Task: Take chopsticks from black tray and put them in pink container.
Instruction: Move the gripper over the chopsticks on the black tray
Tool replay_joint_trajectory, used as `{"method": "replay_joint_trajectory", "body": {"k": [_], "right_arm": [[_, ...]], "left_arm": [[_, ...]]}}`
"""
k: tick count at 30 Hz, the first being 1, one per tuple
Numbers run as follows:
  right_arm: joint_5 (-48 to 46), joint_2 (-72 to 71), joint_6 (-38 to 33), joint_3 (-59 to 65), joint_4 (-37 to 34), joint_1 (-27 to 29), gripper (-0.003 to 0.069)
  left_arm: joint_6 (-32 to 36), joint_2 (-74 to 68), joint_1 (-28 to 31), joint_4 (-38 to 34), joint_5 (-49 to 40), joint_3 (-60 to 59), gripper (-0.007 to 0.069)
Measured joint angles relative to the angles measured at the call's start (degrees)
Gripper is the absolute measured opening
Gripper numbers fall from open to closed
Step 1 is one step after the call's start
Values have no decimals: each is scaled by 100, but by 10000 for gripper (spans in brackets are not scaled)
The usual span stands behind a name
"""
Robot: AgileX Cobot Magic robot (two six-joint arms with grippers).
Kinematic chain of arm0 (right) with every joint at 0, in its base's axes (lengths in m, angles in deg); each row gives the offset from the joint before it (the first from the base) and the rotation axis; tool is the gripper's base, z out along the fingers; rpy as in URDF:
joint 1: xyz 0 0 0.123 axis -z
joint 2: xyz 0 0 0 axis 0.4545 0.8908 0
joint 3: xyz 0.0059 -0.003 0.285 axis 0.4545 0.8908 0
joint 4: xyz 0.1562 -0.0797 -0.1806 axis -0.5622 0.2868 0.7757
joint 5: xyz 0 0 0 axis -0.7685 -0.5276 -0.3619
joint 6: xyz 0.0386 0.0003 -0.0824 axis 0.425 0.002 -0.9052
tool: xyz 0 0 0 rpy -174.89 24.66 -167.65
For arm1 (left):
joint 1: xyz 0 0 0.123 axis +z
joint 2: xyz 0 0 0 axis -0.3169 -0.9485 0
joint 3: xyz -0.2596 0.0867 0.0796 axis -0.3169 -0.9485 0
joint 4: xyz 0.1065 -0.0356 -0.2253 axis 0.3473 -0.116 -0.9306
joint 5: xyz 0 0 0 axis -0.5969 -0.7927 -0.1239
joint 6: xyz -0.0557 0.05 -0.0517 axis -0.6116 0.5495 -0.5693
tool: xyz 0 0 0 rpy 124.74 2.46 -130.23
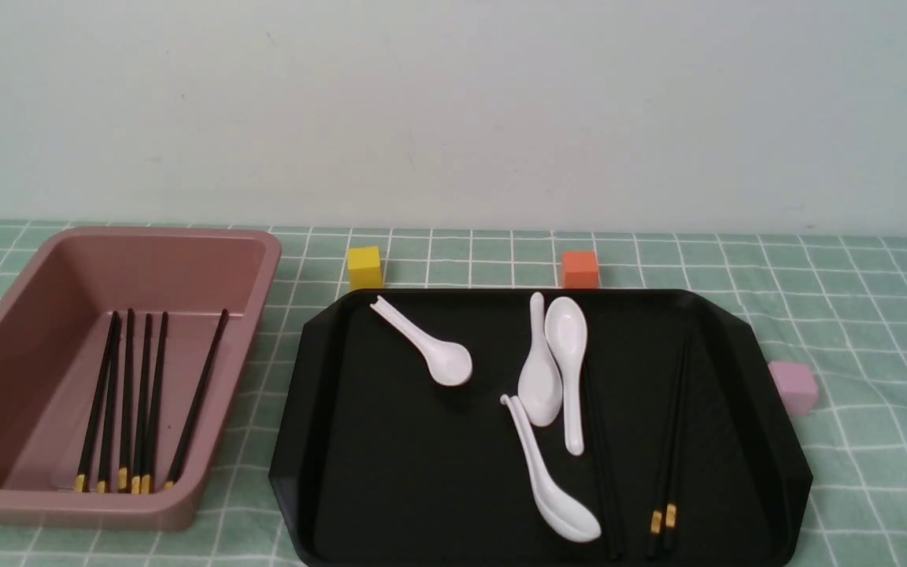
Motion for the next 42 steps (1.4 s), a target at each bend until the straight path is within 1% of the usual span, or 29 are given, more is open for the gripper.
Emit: {"method": "replay_joint_trajectory", "body": {"k": [15, 17, 18, 20, 21, 22, 23, 25, 26, 27, 30, 34, 37, 38, 39, 42], "right_arm": [[10, 0, -33, 0, 35, 0, 240], [115, 0, -56, 5, 75, 0, 240], [226, 0, 54, 15, -34, 0, 240], [683, 0, 646, 37, -902, 0, 240], [867, 0, 973, 37, -1228, 0, 240], [1285, 0, 1575, 37, -2035, 0, 240], [1390, 0, 1735, 37, -2365, 0, 240], [1848, 0, 2360, 37, -3248, 0, 240], [2006, 0, 2504, 37, -3597, 0, 240], [2111, 0, 2567, 37, -3806, 0, 240], [2182, 0, 2617, 37, -4111, 0, 240], [2187, 0, 2640, 37, -4228, 0, 240], [2111, 0, 2593, -200, -4166, 0, 222], [2161, 0, 2348, -604, -3938, 0, 190], [2172, 8, 2125, -792, -3740, 0, 172], [2111, 314, 1136, -1859, -2901, 0, 50]], "left_arm": [[0, 0, 0, 0, 0, 0, 121], [0, 0, 0, 0, 0, 0, 121], [0, 0, 0, 0, 0, 0, 121], [0, 0, 0, 0, 0, 0, 121], [0, 0, 0, 0, 0, 0, 121], [0, 0, 0, 0, 0, 0, 122], [0, 0, 0, 0, 0, 0, 122], [0, 0, 0, 0, 0, 0, 123], [0, 0, 0, 0, 0, 0, 123], [0, 0, 0, 0, 0, 0, 123], [0, 0, 0, 0, 0, 0, 124], [0, 0, 0, 0, 0, 0, 124], [0, 0, 0, 0, 0, 0, 124], [0, 0, 0, 0, 0, 0, 124], [0, 0, 0, 0, 0, 0, 125], [0, 0, 0, 0, 0, 0, 128]]}}
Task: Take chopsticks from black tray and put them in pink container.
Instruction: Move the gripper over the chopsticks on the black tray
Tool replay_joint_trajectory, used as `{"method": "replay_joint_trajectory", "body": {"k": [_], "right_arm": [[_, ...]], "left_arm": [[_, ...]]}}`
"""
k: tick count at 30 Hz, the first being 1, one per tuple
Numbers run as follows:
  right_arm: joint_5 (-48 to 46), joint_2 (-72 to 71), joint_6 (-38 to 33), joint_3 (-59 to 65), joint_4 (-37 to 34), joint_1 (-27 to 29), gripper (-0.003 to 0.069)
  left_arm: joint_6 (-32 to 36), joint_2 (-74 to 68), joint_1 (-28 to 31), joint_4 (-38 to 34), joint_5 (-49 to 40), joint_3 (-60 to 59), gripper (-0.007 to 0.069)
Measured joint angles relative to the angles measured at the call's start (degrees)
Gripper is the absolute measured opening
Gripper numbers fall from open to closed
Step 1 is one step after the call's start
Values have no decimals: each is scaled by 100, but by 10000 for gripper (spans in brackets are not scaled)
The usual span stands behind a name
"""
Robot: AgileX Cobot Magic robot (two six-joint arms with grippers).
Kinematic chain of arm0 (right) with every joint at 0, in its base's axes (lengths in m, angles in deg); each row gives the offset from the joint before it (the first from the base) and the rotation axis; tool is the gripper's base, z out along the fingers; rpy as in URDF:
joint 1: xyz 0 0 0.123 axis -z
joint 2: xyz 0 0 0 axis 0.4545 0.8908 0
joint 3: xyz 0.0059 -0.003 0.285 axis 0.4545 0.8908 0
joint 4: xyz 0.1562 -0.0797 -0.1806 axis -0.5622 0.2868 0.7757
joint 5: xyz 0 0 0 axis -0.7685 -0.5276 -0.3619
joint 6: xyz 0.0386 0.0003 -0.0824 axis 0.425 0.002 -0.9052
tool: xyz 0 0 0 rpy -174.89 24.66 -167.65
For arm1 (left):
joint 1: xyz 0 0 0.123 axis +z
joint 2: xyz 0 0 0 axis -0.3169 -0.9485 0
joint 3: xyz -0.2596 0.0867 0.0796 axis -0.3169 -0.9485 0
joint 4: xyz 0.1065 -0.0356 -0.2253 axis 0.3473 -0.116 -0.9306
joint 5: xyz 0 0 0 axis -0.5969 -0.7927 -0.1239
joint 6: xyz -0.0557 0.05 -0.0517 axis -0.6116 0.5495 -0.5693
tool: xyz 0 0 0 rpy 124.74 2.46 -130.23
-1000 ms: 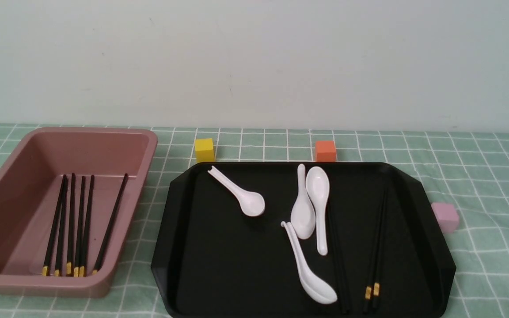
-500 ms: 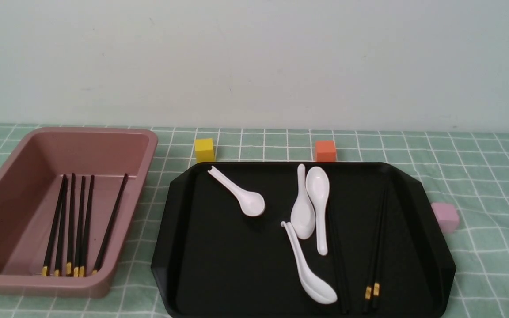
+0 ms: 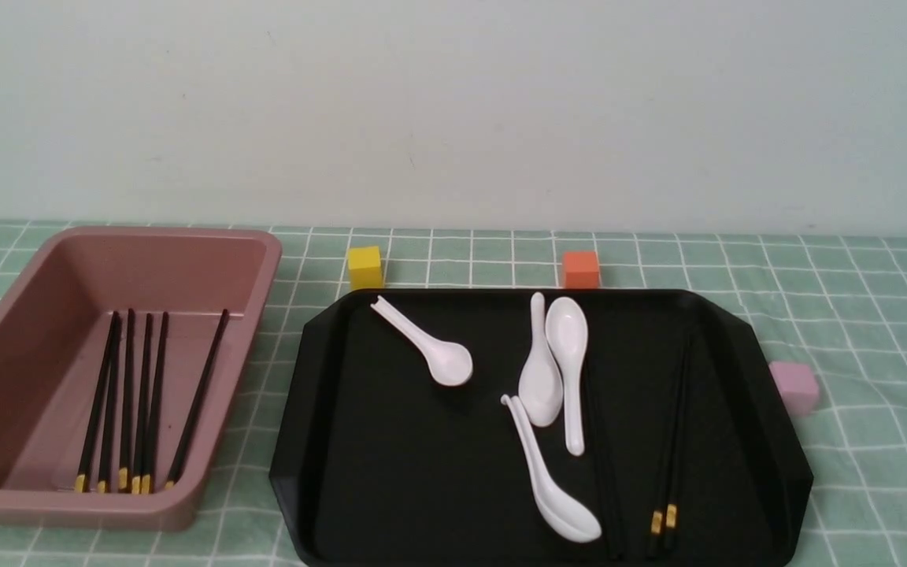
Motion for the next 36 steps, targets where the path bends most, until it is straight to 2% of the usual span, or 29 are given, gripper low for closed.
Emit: {"method": "replay_joint_trajectory", "body": {"k": [2, 4, 5, 6, 8, 11, 16, 18, 20, 22, 24, 27, 28, 31, 34, 36], "right_arm": [[-533, 564, -613, -720, 478, 0, -5], [-1601, 1277, -946, -1386, 725, 0, -8], [-1735, 1357, -972, -1504, 763, 0, -8], [-2695, 1958, -1148, -1819, 827, 0, -6], [-4020, 2912, -1484, -2172, 889, 0, 1], [-5360, 4439, -2201, -2408, 899, -5, 6], [-5985, 6474, -3143, -2593, 205, -75, 19], [-6025, 7292, -3475, -2844, -147, -328, 27], [-6025, 7851, -3534, -3097, -191, -647, 32], [-6005, 8313, -3400, -3460, -105, -1013, 38], [-5939, 8768, -2960, -3827, 280, -1485, 46], [-5801, 9187, -2151, -4307, 1096, -1993, 61], [-5723, 9343, -1723, -4554, 1571, -2194, 76], [-5532, 9656, -705, -4943, 2318, -2535, 111], [-5240, 9892, 44, -5142, 2842, -2691, 169], [-4984, 10000, 297, -5156, 2955, -2698, 220]], "left_arm": [[0, 0, 0, 0, 0, 0, 130], [0, 0, 0, 0, 0, 0, 132], [0, 0, 0, 0, 0, 0, 132], [0, 0, 0, 0, 0, 0, 132], [0, 0, 0, 0, 0, 0, 134], [0, 0, 0, 0, 4, 0, 138], [0, 0, 0, 0, 4, 0, 144], [0, 0, 0, 0, 4, 0, 145], [0, 0, 0, 0, 4, 0, 146], [0, 0, 0, 0, 4, 0, 146], [0, 0, 0, 0, 4, 0, 146], [0, 0, 0, 0, 4, 0, 146], [0, 0, 0, 0, 4, 0, 146], [0, 0, 0, 0, 4, 0, 146], [0, 0, 0, 0, 4, 0, 146], [0, 0, 0, 0, 4, 0, 146]]}}
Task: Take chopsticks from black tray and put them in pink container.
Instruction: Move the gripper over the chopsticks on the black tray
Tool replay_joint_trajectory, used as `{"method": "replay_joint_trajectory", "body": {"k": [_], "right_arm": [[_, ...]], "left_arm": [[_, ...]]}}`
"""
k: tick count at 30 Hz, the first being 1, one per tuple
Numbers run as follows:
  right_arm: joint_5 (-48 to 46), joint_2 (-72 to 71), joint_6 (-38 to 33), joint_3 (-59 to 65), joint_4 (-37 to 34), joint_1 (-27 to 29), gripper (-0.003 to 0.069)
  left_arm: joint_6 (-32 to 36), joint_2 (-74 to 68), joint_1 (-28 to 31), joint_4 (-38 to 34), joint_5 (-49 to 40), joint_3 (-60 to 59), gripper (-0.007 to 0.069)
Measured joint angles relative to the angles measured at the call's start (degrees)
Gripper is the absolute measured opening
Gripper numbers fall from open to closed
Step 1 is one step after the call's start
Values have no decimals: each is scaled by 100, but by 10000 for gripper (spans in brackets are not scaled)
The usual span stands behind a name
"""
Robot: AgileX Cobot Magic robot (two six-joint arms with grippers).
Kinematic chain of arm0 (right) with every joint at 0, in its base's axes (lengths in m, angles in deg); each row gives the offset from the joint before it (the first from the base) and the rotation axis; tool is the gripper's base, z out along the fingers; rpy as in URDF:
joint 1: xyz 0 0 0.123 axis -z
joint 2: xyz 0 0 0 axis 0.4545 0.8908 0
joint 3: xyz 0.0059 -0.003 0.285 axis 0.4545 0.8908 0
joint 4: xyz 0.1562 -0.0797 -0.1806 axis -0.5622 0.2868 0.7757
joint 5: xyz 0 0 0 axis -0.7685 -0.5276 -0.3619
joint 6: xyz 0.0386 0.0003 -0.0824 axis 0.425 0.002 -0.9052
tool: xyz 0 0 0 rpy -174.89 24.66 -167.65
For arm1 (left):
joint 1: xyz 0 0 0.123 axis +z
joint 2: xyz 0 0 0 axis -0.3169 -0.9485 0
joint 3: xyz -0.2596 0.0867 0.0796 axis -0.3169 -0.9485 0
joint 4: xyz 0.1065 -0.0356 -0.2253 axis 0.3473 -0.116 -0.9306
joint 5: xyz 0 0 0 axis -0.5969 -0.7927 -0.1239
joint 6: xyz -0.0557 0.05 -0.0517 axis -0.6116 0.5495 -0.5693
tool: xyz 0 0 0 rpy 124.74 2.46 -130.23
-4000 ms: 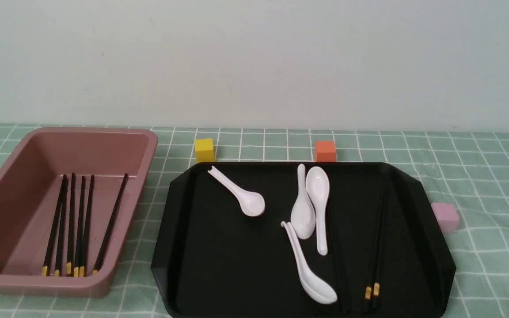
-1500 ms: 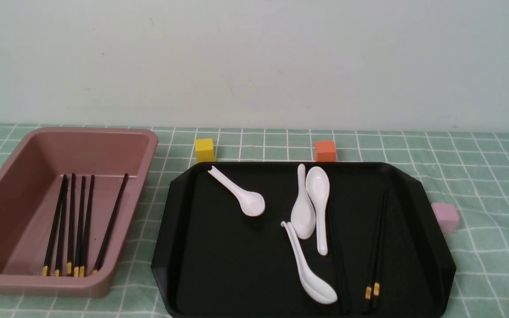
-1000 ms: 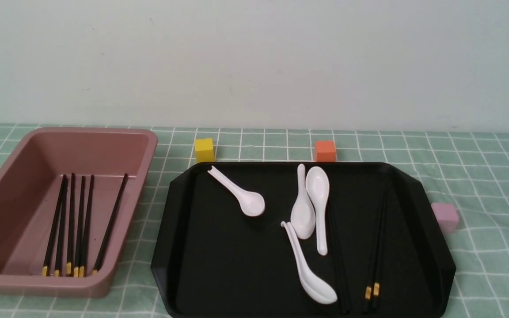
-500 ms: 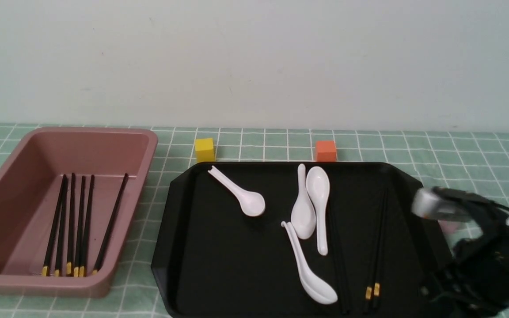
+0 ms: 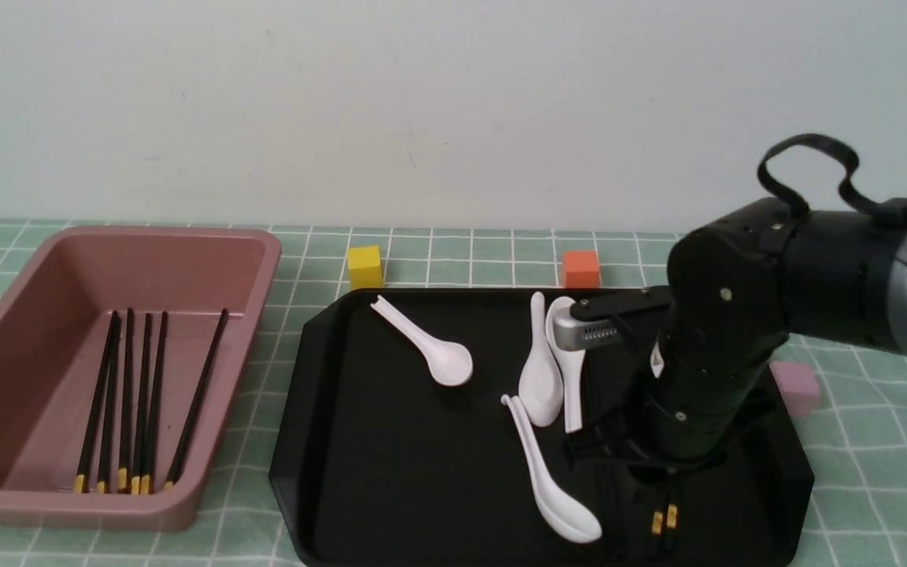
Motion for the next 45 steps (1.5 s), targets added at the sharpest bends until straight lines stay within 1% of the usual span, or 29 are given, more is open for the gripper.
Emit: {"method": "replay_joint_trajectory", "body": {"k": [1, 2, 6, 11, 17, 19, 23, 26, 28, 29, 30, 36, 40, 44, 45], "right_arm": [[106, 48, 75, 0, 25, 0, 237], [252, 116, 139, 0, 42, 0, 274], [631, 365, 207, -20, 5, 0, 351], [867, 690, 220, -25, -51, 0, 373], [942, 910, 226, -70, -53, 0, 374], [935, 922, 240, -87, -53, 0, 367], [879, 947, 303, -104, -2, 0, 318], [857, 951, 309, -110, 68, 0, 235], [857, 951, 318, -110, 81, 0, 164], [844, 951, 312, -110, 81, 0, 117], [833, 951, 310, -110, 70, 0, 103], [658, 782, 310, -88, 27, 0, 110], [182, 4, 310, -64, -12, 0, 110], [53, -599, 310, -64, -83, 0, 110], [53, -884, 310, -98, -234, 0, 110]], "left_arm": [[0, 0, 0, 0, 0, 0, 146], [0, 0, 0, 0, 0, 0, 146], [0, 0, 0, 0, 0, 0, 146], [0, 0, 0, 0, 0, 0, 146], [0, 0, 0, 0, 6, 0, 146], [0, 0, 0, 0, 6, 0, 146], [0, 0, 0, 0, 11, 0, 146], [0, 0, 0, 0, 11, 0, 146], [0, 0, 0, 0, 11, 0, 146], [0, 0, 0, 0, 12, 0, 146], [0, 0, 0, 0, 12, 0, 146], [0, 0, 0, 0, 12, 0, 156], [0, 0, 0, 0, 17, 0, 162], [0, 0, 0, 0, 17, 0, 165], [0, 0, 0, 0, 17, 0, 166]]}}
